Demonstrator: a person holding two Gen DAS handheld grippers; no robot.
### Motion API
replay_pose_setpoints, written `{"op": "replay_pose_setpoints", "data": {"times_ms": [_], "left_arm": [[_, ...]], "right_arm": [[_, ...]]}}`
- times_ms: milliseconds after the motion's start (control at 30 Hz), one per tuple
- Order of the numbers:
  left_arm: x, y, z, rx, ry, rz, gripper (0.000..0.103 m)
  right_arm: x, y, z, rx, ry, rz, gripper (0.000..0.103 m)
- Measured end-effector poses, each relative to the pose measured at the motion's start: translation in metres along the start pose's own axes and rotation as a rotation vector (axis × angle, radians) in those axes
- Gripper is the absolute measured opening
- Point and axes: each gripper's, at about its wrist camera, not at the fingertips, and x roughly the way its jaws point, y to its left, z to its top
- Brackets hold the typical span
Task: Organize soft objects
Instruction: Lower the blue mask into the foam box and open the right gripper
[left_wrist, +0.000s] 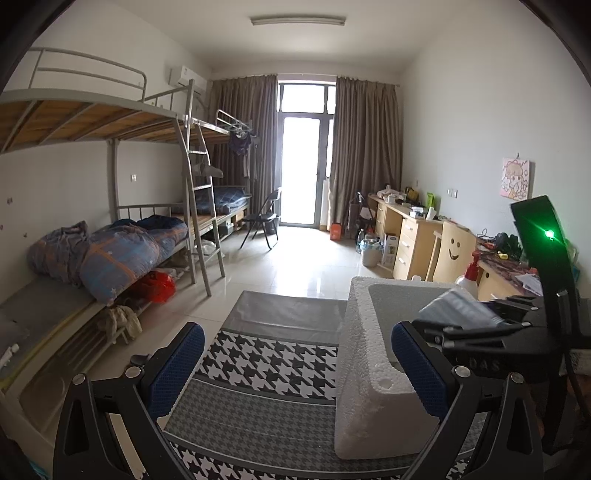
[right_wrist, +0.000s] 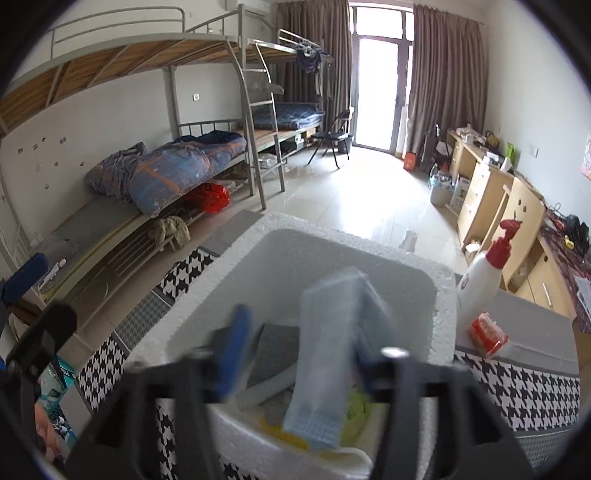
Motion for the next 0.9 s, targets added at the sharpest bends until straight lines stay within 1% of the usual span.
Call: {"op": "replay_pose_setpoints", "data": {"times_ms": [33,67,167,300,367,467,600,700,833,900], "left_arm": [[0.0,0.0,-0.001,0.001,0.0,0.001,0.102],[0.0,0.0,-0.001,0.0,0.0,0.0,0.102],[-0.001,0.0,0.0,-0.002,0.002,0.0,0.102],[-0.003,0.004,0.001,-0.006,-0.004,-0.005,0.102],[-0.004,0.005,0.001,-0.01,-0.007,-0.006,0.102],[-0.007,0.005,0.001,-0.011,-0.009,-0.012,0.102],[-0.011,0.002,0.0,-0.011,-0.014,-0.017,0.102],[-0.013,0.002,-0.002,-0.008,-0.015,-0.022,0.102],[-0.013,0.004,-0.003,-0.014,-0.01,-0.019,0.102],[-0.012,0.005,-0.003,-0.014,-0.009,-0.014,0.102]], "right_arm": [[-0.001,0.001,-0.001,-0.007,-0.001,-0.008,0.076],[-0.003,0.002,-0.003,-0.015,0.0,-0.009,0.076],[-0.009,0.001,-0.007,-0.031,0.023,0.025,0.076],[-0.014,-0.007,-0.01,-0.021,0.085,0.071,0.076],[-0.019,-0.011,-0.011,-0.005,0.087,0.081,0.076],[-0.024,-0.014,-0.015,0.01,0.105,0.119,0.076],[-0.034,-0.015,-0.02,0.007,0.1,0.117,0.076],[-0.04,-0.013,-0.02,-0.009,0.087,0.093,0.076],[-0.038,-0.009,-0.006,-0.051,0.041,0.098,0.076],[-0.032,-0.008,0.003,-0.059,0.036,0.093,0.076]]}}
